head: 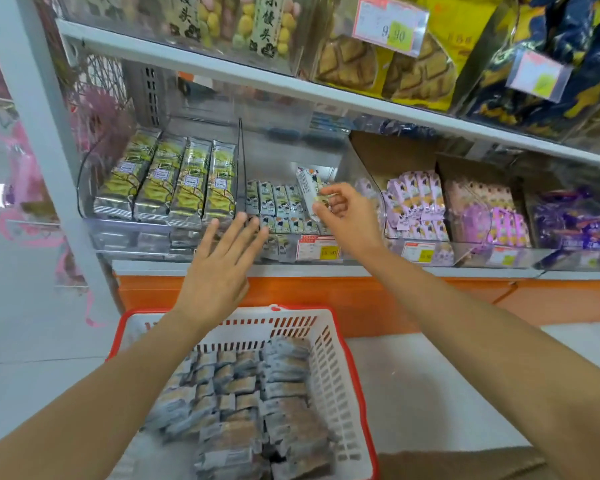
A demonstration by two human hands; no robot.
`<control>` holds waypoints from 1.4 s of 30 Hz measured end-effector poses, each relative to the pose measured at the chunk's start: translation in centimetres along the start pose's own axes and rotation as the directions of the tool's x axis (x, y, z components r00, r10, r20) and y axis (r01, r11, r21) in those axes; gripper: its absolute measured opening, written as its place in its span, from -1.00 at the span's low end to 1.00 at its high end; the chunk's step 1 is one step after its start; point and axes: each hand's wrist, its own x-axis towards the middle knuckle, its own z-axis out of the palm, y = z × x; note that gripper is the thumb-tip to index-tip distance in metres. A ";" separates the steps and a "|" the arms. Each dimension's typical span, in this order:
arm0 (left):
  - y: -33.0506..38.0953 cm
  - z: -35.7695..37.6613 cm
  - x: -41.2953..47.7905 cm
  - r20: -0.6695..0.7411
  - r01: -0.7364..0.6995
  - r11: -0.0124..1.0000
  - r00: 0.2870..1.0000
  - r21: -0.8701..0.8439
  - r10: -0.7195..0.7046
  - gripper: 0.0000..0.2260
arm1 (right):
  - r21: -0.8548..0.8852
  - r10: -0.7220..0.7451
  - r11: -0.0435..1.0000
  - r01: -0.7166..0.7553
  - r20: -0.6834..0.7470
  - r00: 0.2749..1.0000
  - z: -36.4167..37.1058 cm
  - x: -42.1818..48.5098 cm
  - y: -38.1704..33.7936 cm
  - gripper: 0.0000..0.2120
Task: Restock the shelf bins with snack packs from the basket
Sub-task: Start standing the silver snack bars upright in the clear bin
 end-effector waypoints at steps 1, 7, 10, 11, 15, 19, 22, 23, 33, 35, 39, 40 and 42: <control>-0.1 0.5 -0.1 -0.020 -0.005 1.000 1.000 0.008 0.005 -0.16 | -0.064 0.022 0.998 -0.022 0.005 1.000 0.5 1.1 0.6 -0.76; -0.7 2.7 0.1 -0.116 -0.030 0.999 0.993 0.017 0.032 -0.14 | -0.288 0.136 0.951 -0.116 0.048 0.990 3.7 5.9 2.4 -0.76; -0.8 3.5 0.3 -0.151 -0.045 0.999 0.987 0.020 0.047 -0.13 | -0.350 0.145 0.929 -0.120 0.045 0.988 5.1 7.5 2.5 -0.76; -0.8 3.7 0.4 -0.162 -0.047 0.999 0.985 0.022 0.050 -0.14 | -0.370 0.148 0.921 -0.122 0.041 0.988 5.5 7.9 2.5 -0.76; -0.9 4.4 0.6 -0.233 -0.065 0.997 0.970 0.052 0.076 -0.32 | -0.437 0.164 0.890 -0.126 0.050 0.985 6.6 9.1 2.6 -0.74; -0.9 4.6 0.6 -0.256 -0.072 0.997 0.963 0.041 0.081 -0.37 | -0.505 0.183 0.854 -0.124 0.069 0.981 7.4 9.2 2.6 -0.79; -0.9 4.5 0.6 -0.276 -0.077 0.997 0.958 0.025 0.081 -0.39 | -0.504 0.200 0.853 -0.137 0.071 0.977 7.9 8.9 2.9 -0.83; -0.9 4.5 0.6 -0.281 -0.078 0.997 0.956 0.022 0.081 -0.40 | -0.493 0.212 0.857 -0.153 0.066 0.975 8.0 8.9 2.9 -0.83; -0.6 3.2 0.4 -0.199 -0.064 0.997 0.977 0.041 0.071 -0.34 | -0.463 0.226 0.877 -0.131 0.157 0.961 6.2 8.0 2.3 -0.63; -0.5 2.7 0.3 -0.165 -0.055 0.998 0.984 0.044 0.062 -0.34 | -0.407 0.185 0.906 -0.113 0.141 0.973 5.5 7.1 1.9 -0.65; -0.1 1.6 0.1 -0.098 -0.040 0.997 0.994 0.062 0.046 -0.33 | -0.274 0.047 0.962 -0.014 0.113 0.992 4.2 4.8 0.4 -0.72; 0.1 1.3 0.1 -0.083 -0.032 0.997 0.996 0.066 0.038 -0.32 | -0.214 0.019 0.977 0.004 0.108 0.994 3.9 4.1 0.0 -0.74; 0.5 0.6 -0.2 -0.058 -0.001 0.998 0.998 0.059 0.005 -0.27 | -0.087 -0.043 0.995 0.052 0.104 0.994 3.6 2.2 -1.0 -0.78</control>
